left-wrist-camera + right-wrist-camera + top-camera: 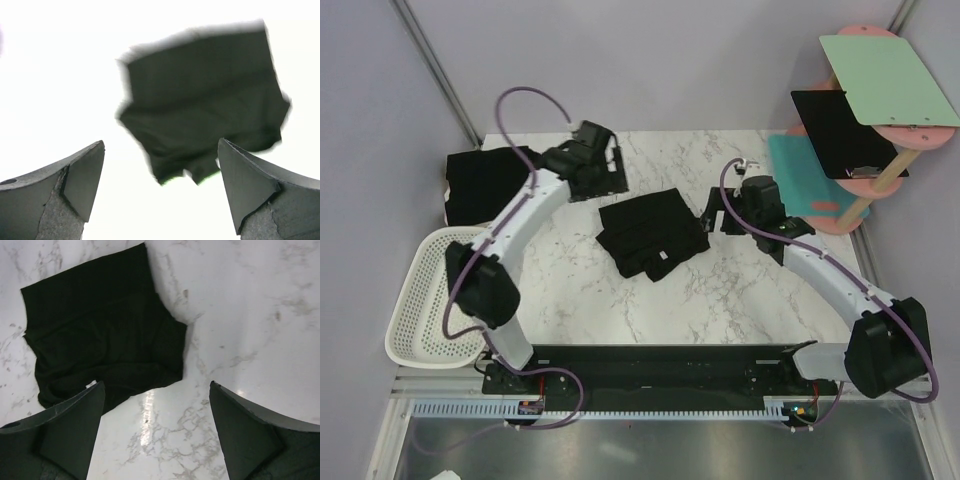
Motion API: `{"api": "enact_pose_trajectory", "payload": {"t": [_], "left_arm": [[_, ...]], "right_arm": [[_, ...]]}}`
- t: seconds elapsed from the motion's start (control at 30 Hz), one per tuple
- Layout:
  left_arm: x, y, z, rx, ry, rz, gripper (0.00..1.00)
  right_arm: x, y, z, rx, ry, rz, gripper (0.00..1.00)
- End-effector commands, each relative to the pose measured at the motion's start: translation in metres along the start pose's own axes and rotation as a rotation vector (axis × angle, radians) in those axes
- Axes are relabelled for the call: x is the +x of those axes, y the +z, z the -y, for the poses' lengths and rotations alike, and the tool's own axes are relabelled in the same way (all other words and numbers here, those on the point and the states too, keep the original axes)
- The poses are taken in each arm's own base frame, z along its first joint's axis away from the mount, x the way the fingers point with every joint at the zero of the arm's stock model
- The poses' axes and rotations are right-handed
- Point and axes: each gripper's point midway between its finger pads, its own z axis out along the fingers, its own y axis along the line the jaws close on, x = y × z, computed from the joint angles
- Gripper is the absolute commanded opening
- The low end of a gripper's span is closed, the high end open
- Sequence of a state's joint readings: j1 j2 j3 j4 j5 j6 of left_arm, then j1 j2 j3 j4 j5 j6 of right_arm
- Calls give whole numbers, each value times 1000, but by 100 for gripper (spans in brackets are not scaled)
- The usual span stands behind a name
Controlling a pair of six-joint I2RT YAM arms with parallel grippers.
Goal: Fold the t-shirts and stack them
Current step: Flatten out the tshirt
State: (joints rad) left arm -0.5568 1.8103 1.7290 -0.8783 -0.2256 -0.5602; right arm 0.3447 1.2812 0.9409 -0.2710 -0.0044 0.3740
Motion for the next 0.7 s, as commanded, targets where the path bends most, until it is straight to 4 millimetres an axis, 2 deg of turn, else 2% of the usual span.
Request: {"api": "enact_pose_trajectory", "payload": {"t": [0.0, 0.03, 0.1, 0.13, 0.2, 0.23, 0.33, 0.47, 0.5, 0.53, 0.6, 0.67], "left_arm": [[-26, -33, -89, -74, -132, 64, 100], [-25, -34, -100, -84, -150, 61, 100], [-17, -35, -123, -111, -185, 44, 100], [-14, -34, -129, -123, -188, 38, 100], [-3, -29, -142, -155, -194, 11, 100], [1, -27, -145, -163, -192, 3, 100], [16, -19, -153, -192, -185, -37, 100], [30, -9, -159, -219, -177, -80, 100], [33, -7, -161, -227, -176, -84, 100], [35, -5, -162, -233, -175, -93, 100], [39, -5, -165, -243, -172, -98, 100], [41, -6, -167, -248, -171, -98, 100]], "right_arm": [[11, 12, -53, -166, -12, -31, 91], [19, 16, -71, -198, -34, -53, 90], [27, 21, -87, -222, -57, -78, 88], [37, 26, -103, -238, -82, -102, 87], [46, 31, -117, -251, -100, -127, 86], [56, 36, -131, -266, -115, -153, 85], [70, 44, -152, -277, -136, -182, 84], [86, 53, -177, -302, -141, -216, 81], [98, 59, -181, -299, -151, -240, 79], [96, 61, -188, -306, -151, -236, 79], [107, 70, -191, -285, -149, -252, 77], [105, 78, -189, -252, -148, -234, 76]]}}
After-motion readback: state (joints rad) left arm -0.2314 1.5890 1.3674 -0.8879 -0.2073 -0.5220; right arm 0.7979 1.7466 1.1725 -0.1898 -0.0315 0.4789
